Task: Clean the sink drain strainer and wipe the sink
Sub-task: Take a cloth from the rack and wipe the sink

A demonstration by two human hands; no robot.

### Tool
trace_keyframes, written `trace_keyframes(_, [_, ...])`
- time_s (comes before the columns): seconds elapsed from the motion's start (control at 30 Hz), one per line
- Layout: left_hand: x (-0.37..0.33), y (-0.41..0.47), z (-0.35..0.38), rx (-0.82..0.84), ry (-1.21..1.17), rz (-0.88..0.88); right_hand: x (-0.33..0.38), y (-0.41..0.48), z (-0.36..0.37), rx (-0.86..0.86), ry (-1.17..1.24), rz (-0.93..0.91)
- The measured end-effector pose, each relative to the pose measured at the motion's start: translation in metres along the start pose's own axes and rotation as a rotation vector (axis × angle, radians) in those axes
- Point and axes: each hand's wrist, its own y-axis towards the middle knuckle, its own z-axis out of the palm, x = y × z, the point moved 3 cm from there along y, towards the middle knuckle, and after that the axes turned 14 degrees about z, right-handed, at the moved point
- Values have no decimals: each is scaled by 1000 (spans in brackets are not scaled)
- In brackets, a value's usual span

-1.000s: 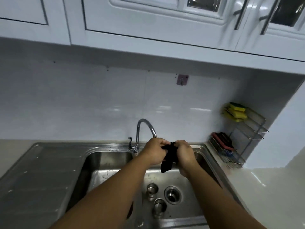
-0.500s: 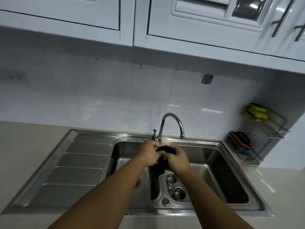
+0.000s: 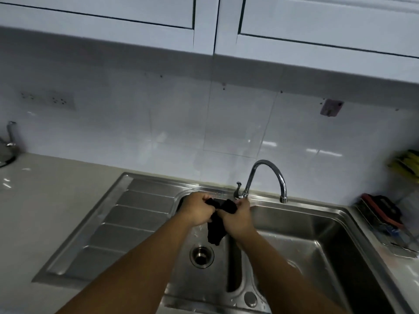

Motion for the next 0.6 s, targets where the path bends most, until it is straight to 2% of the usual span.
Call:
trace_keyframes(0.13, [26,20,-12,-28,77,-45,-1,16,37,355,127,169])
trace_keyframes(0.2, [40,22,-18,-35,175,-50,-4,20,53,439,18,123])
trace_keyframes(0.3, [65,24,-34,-40,207,-141,-17,28,77,438,-170,-11])
trace_keyframes(0.43, [101,26,-55,59,292,-235,-41,35,117,428,-259,-43])
trace_keyframes(0.6, [140,32,-75,139,406,-257,-60,35,162,372,-250,-59])
